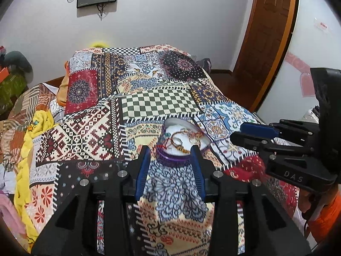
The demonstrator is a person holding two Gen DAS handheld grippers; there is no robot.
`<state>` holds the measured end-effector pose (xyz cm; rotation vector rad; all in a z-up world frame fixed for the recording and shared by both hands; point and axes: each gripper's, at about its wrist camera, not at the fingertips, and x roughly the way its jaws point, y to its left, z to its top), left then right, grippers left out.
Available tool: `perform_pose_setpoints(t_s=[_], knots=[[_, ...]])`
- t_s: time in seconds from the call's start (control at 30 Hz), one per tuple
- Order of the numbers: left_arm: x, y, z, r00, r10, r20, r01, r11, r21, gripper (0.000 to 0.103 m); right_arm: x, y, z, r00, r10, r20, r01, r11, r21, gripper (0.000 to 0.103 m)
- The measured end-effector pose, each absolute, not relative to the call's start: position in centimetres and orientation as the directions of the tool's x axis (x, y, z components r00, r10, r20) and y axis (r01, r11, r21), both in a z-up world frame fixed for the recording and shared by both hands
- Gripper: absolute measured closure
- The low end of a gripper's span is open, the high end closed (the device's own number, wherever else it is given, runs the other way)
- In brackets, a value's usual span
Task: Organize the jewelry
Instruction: 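Lift the right gripper from the tin while the left gripper releases the rim, then grasp the gold ring on the quilt with the right gripper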
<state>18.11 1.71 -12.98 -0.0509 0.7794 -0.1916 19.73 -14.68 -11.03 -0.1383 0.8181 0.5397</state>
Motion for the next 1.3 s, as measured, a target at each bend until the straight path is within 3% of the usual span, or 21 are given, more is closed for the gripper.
perform_pose_setpoints(t_s=[0.23,0.37,1.07,1.17,1.23,1.3], knots=[[16.2,2.1,-13.8,0.669,-0.189,-0.719,0.144,0.982,-0.124,0.065,18.0,-14.7,-11.7,0.536,0.404,-0.742,-0.509,0.855,0.098,0.076],[15.5,2.6,-14.9,0.645,-0.179,-0.743,0.125,0.984,-0.129,0.065,16.9,-14.5,-12.7,0.524,0.400,-0.752,-0.508,0.855,0.101,0.063],[13.3,5.1,-18.6,0.604,-0.148,-0.783,0.031,0.986,-0.163,0.065,16.9,-10.8,-17.0,0.431,0.385,-0.816,-0.561,0.823,0.091,0.063],[13.4,5.3,-18.4,0.613,-0.158,-0.774,0.028,0.983,-0.179,0.065,17.3,-10.6,-17.6,0.415,0.376,-0.828,-0.569,0.818,0.087,0.066],[13.6,5.2,-18.3,0.617,-0.162,-0.770,0.031,0.983,-0.182,0.065,17.4,-10.4,-18.0,0.402,0.372,-0.837,-0.578,0.812,0.084,0.076],[13.7,5.0,-18.3,0.621,-0.158,-0.768,0.033,0.984,-0.176,0.065,17.1,-10.3,-18.0,0.407,0.378,-0.831,-0.585,0.807,0.080,0.080]])
